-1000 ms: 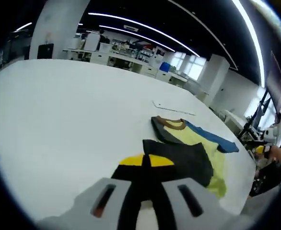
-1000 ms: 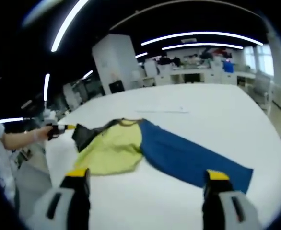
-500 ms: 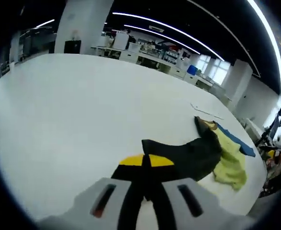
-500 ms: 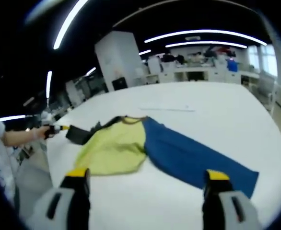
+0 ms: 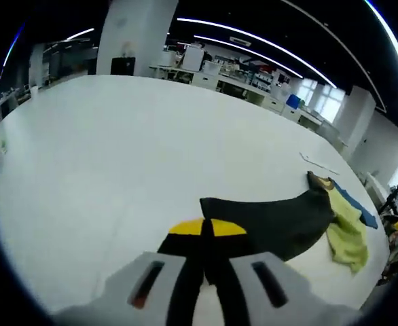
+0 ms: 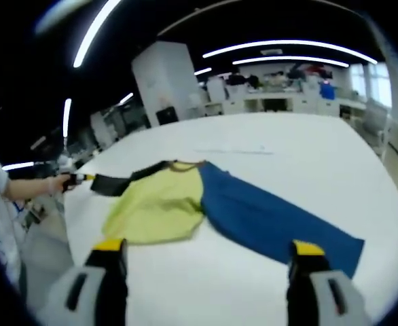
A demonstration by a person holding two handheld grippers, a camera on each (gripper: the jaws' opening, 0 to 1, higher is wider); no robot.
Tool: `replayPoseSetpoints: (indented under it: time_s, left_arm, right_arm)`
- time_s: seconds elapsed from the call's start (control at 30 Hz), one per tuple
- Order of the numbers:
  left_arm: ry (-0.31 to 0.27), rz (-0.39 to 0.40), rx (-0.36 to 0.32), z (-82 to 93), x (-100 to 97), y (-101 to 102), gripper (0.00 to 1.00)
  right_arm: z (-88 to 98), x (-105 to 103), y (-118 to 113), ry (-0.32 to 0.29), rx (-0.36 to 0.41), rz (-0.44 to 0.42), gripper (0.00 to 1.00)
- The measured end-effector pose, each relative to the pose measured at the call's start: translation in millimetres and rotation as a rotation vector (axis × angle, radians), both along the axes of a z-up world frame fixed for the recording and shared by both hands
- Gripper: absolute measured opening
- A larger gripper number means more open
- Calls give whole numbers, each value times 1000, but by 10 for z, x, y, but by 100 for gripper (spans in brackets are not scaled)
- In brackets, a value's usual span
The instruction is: Fold the garment on the visible template until the final outline fits inside the template.
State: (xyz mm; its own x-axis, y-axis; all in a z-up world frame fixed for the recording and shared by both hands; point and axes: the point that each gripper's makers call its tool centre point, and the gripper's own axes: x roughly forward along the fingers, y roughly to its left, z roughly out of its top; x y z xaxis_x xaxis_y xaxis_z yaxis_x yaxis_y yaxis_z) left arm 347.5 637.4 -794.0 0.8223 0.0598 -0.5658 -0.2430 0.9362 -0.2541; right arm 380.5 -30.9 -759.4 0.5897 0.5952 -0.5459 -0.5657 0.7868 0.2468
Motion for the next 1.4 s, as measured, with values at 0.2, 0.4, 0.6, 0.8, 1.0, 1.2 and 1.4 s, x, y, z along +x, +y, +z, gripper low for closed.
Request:
replayPoseSetpoints:
  time_s: [0.2, 0.4, 0.6, 0.8, 1.0, 1.2, 1.4]
  left_arm:
    - [19, 35, 12, -37, -18, 172, 0]
    - [37, 67, 19, -62, -26, 332, 0]
    - [83, 89, 3, -132, -130, 300, 0]
    - [132, 97, 2, -206, -260, 333, 0]
    - [167, 115, -8, -265, -372, 362, 0]
    - [168, 123, -13, -275, -431, 414, 0]
    - [171, 113, 35, -288, -440, 412, 0]
  right_arm:
    - [-25, -15, -28, 7, -4, -11, 99]
    - [-65, -16, -47, 14, -5, -15, 99]
    - [-75, -33, -45, 18, -5, -16, 99]
    - [-85, -43, -42, 20, -4, -17, 99]
    - [-86, -64, -4, 21, -5, -10, 95]
    - [-61, -87, 16, 14, 5, -11, 94]
    - [-54, -88, 22, 15, 8, -10, 96]
